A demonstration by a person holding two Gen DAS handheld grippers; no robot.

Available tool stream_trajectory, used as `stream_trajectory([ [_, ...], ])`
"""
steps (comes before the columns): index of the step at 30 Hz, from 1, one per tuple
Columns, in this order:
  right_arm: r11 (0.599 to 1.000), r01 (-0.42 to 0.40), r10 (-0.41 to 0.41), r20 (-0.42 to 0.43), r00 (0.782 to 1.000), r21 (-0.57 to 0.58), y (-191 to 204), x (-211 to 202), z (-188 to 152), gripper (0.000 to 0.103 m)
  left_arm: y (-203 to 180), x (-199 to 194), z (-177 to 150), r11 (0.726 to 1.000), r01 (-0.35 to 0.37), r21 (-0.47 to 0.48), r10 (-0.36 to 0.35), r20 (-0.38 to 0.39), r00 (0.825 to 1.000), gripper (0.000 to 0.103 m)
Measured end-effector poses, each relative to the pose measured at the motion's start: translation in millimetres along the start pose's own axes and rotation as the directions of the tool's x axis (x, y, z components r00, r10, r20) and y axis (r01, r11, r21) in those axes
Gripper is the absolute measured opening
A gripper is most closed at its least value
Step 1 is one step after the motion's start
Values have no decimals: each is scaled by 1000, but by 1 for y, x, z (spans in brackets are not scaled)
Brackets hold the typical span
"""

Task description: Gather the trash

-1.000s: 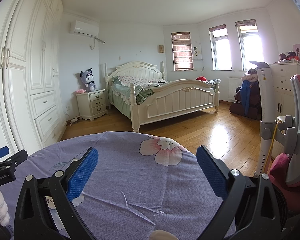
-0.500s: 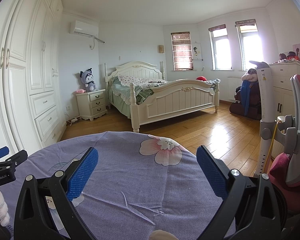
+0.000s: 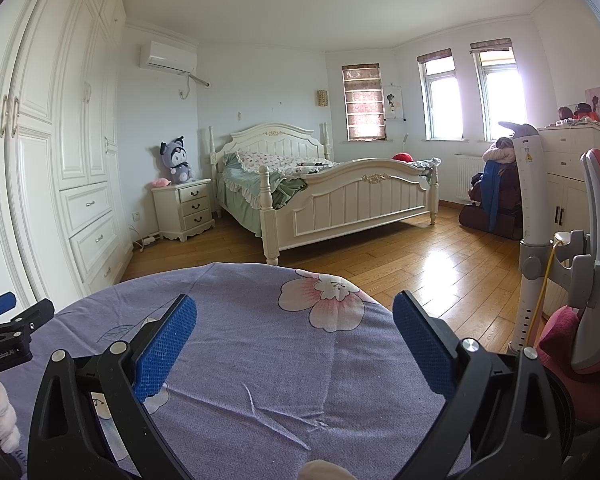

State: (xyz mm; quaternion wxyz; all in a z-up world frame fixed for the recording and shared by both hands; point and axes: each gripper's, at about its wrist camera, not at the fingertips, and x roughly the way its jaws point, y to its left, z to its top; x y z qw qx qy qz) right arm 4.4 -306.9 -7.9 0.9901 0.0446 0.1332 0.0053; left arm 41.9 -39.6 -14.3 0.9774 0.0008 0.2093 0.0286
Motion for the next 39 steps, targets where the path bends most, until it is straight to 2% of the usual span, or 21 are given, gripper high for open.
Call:
stream_trajectory([
  [39,1000,2,-2,-1,1000,-1,0,-1,-1,97,-2,5,2,1000,2,-2,-2,-23,1000,98],
])
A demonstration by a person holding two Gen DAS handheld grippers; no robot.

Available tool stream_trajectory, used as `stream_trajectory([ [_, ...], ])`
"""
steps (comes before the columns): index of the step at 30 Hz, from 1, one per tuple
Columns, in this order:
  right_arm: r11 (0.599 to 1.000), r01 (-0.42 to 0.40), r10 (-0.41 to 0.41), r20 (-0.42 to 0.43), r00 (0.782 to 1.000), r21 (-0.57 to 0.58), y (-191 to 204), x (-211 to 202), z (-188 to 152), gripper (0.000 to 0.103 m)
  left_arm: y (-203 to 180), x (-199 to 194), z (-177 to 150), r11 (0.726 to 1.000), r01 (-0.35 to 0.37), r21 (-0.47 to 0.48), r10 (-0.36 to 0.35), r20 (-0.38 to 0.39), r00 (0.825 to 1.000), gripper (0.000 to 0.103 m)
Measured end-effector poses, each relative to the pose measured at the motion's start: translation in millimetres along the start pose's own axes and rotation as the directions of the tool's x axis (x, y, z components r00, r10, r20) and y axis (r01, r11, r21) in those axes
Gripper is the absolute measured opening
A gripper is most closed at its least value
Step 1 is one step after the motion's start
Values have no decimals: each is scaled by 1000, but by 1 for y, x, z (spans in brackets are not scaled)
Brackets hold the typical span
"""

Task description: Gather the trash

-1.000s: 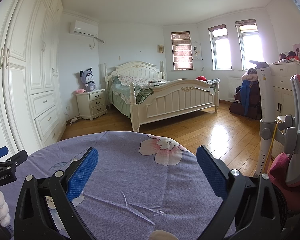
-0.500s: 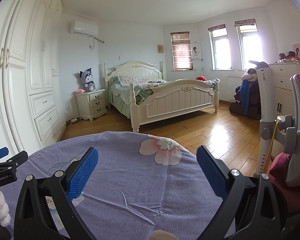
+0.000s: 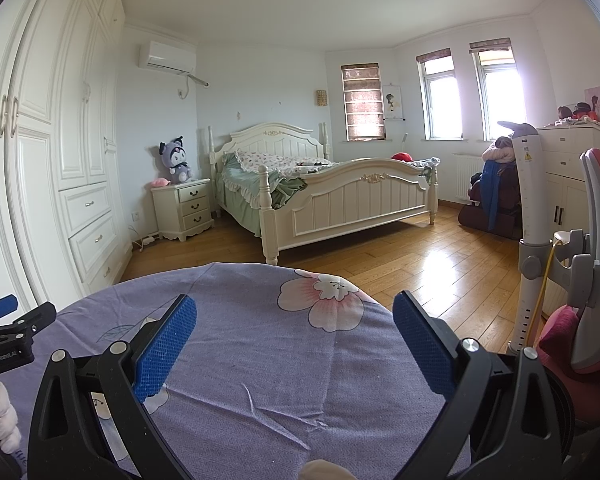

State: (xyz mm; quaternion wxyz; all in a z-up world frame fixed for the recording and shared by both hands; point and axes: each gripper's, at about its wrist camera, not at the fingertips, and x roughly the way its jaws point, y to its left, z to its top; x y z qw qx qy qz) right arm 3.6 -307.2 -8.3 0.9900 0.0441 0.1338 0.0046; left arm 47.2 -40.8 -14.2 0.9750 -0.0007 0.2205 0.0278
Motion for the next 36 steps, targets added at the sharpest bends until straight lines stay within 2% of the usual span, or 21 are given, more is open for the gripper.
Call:
stream_trajectory([
  [32,1000,1,-1,-2,1000,-1,-1,0,0,97,-2,0,0,1000,2,0,-2,-4,1000,98],
  [36,1000,6,-6,-26,1000,-3,1,4,0,98,-3,-3,-1,1000,8,-5,-8,6,1000,98],
])
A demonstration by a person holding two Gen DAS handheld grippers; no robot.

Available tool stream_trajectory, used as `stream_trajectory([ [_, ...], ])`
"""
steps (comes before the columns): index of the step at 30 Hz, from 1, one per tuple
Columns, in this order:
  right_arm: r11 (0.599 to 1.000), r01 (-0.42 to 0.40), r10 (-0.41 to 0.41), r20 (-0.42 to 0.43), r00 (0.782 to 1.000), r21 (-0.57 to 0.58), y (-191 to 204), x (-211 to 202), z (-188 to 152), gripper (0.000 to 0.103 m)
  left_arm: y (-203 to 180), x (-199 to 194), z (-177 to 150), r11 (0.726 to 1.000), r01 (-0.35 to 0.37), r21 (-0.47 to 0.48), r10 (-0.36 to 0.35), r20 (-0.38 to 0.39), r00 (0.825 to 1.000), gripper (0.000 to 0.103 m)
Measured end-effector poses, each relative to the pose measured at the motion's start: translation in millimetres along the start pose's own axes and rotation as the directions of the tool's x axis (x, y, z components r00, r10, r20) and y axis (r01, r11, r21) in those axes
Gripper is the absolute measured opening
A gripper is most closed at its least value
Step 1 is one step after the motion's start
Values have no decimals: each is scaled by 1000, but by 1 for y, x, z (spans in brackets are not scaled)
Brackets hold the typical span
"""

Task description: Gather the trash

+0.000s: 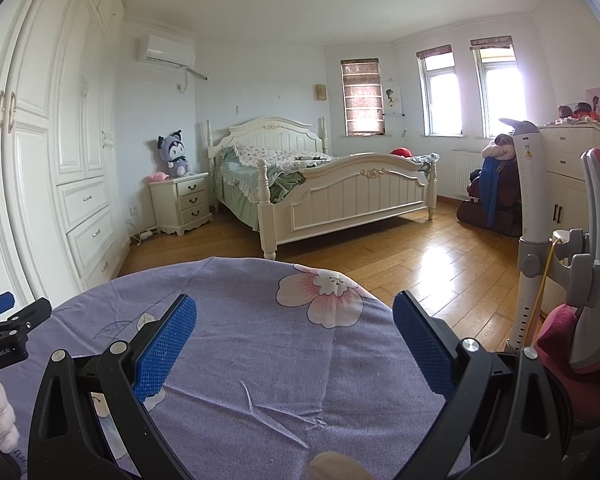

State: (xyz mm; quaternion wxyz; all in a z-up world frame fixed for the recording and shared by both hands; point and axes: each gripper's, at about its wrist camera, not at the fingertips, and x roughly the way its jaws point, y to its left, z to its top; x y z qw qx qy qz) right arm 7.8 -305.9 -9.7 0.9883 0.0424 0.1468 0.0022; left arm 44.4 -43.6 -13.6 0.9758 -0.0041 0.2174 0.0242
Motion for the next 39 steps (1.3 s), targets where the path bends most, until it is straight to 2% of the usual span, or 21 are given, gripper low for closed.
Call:
stream_trajectory([
  [2,1000,25,-24,-29,999,14,-1,3,-1,98,-1,-2,0,1000,0,-3,0,5,1000,98],
  [5,994,77,-66,-123,990,81,-6,17,-1,98,-1,-4,-1,1000,4,-2,-4,10,1000,98],
  [7,983,169,-153,-187,970,73,-7,27,-3,98,0,-5,-1,1000,6,-2,-6,14,1000,98],
  [9,974,216,-198,-204,959,68,-9,31,-5,98,-1,-5,-1,1000,8,2,-8,9,1000,98],
  [16,960,279,-266,-223,938,24,-8,35,-8,98,-5,-3,-2,1000,-5,12,5,-3,1000,98],
  [21,967,251,-236,-234,943,35,-10,36,-8,98,-6,-5,-2,1000,-9,23,9,8,1000,98],
  [30,969,247,-248,-207,947,-31,3,33,-5,98,-3,-4,0,1000,-12,19,12,5,1000,98],
  [39,969,247,-248,-216,944,-31,4,35,-5,98,-2,-4,0,1000,-12,21,12,7,1000,98],
])
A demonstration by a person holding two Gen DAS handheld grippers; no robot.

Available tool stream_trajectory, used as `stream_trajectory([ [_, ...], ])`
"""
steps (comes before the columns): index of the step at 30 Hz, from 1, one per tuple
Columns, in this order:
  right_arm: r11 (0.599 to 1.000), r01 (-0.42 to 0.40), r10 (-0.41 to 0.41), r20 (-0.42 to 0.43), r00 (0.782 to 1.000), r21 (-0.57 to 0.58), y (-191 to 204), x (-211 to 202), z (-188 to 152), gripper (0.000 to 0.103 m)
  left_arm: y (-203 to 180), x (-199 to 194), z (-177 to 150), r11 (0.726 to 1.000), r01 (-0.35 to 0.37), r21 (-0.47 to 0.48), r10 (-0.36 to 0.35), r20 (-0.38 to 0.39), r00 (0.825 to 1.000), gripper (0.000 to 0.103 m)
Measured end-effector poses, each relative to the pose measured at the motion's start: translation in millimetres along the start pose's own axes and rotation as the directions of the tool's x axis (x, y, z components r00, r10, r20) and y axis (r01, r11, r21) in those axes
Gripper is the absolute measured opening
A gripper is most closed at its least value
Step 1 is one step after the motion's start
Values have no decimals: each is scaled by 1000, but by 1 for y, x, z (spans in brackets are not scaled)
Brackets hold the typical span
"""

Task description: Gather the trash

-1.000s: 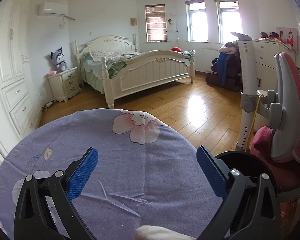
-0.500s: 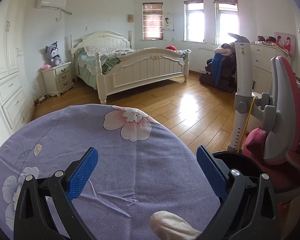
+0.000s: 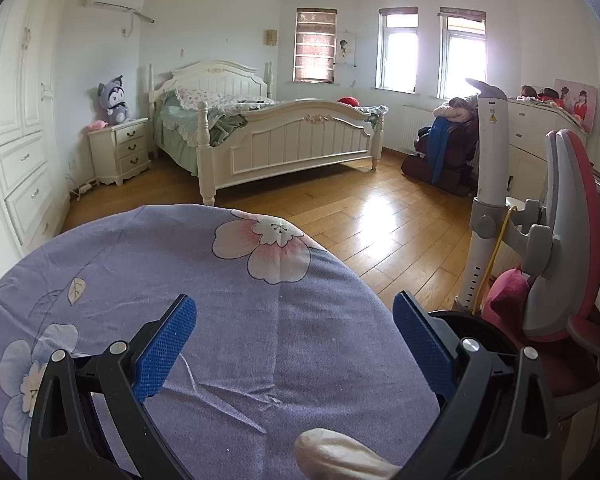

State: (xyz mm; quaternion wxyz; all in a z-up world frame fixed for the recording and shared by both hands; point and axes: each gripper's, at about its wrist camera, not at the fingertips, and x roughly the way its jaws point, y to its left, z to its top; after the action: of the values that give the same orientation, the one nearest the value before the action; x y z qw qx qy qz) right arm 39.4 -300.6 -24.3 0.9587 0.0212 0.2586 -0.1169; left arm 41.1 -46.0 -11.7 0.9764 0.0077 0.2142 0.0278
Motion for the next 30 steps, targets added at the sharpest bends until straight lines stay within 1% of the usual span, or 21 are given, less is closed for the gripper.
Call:
stream_trajectory([
  [22,1000,-12,12,1,1000,-5,-1,0,1,98,2,0,0,1000,1,-4,-1,0,1000,98],
  [26,1000,-11,11,25,1000,1,-3,-4,0,98,2,1,0,1000,2,-2,-2,-1,1000,98],
  [29,999,-43,42,8,999,8,-5,-1,0,98,2,0,1,1000,2,-3,-2,-2,1000,98],
  [30,999,-40,40,4,999,8,-5,0,0,98,3,0,1,1000,2,-4,-2,-1,1000,98],
])
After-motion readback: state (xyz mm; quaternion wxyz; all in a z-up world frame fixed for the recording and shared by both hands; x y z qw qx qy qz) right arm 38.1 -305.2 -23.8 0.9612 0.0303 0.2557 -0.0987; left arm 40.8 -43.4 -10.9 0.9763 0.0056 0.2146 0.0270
